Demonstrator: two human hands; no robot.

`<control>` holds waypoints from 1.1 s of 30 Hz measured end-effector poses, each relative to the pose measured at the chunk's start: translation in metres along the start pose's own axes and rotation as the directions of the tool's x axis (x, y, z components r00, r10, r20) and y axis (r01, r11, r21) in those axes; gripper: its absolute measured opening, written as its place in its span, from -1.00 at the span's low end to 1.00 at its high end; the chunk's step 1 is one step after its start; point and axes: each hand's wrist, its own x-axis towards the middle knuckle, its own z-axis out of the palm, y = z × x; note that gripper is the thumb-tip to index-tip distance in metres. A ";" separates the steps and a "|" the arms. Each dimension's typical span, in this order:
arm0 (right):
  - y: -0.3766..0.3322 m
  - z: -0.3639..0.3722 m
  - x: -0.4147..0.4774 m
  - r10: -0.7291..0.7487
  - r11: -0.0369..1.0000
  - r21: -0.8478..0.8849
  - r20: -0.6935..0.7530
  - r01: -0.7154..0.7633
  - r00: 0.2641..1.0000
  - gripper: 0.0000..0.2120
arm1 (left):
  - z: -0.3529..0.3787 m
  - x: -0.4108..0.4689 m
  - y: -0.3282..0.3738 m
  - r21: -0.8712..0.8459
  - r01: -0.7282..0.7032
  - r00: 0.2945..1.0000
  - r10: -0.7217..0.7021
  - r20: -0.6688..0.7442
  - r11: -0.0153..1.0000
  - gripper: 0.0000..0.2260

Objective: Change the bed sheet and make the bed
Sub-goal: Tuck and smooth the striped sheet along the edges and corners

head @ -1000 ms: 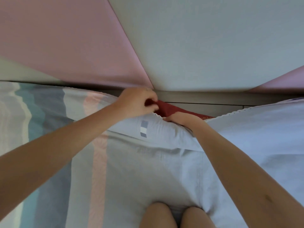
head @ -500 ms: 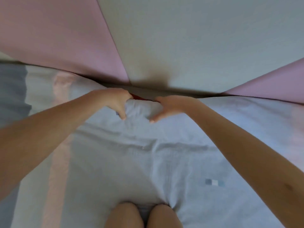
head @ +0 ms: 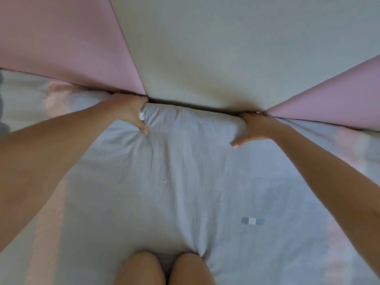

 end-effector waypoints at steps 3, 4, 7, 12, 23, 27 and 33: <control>0.044 -0.001 -0.004 0.082 0.994 -0.082 0.118 -0.072 0.990 0.33 | 0.000 -0.006 -0.004 0.089 0.026 0.991 -0.013 -0.137 0.996 -0.32; 0.050 0.001 -0.003 0.096 0.993 -0.088 0.150 -0.084 0.984 0.38 | 0.000 -0.007 -0.003 0.093 0.035 0.989 -0.021 -0.146 0.995 -0.23; 0.052 0.005 0.006 0.140 0.990 -0.020 0.185 -0.138 0.973 0.26 | -0.004 -0.014 0.009 0.062 0.057 0.980 -0.044 -0.194 0.996 -0.09; 0.057 0.003 0.009 0.177 0.979 0.040 0.317 -0.199 0.932 0.04 | 0.000 -0.007 0.010 0.074 0.123 0.970 -0.104 -0.217 0.990 -0.28; 0.119 0.045 -0.018 0.107 0.989 0.110 -0.103 -0.096 0.989 0.06 | 0.040 -0.044 0.039 0.052 -0.171 0.627 0.150 -0.765 0.984 -0.57; 0.160 0.049 -0.036 0.246 0.965 0.118 -0.113 -0.233 0.963 -0.18 | 0.080 -0.045 0.101 0.021 -0.192 0.810 0.170 -0.561 0.981 -0.20; 0.164 0.037 -0.001 0.218 0.975 -0.054 0.070 -0.214 0.974 -0.35 | 0.061 -0.003 0.171 0.050 0.168 0.984 -0.164 -0.069 0.985 0.34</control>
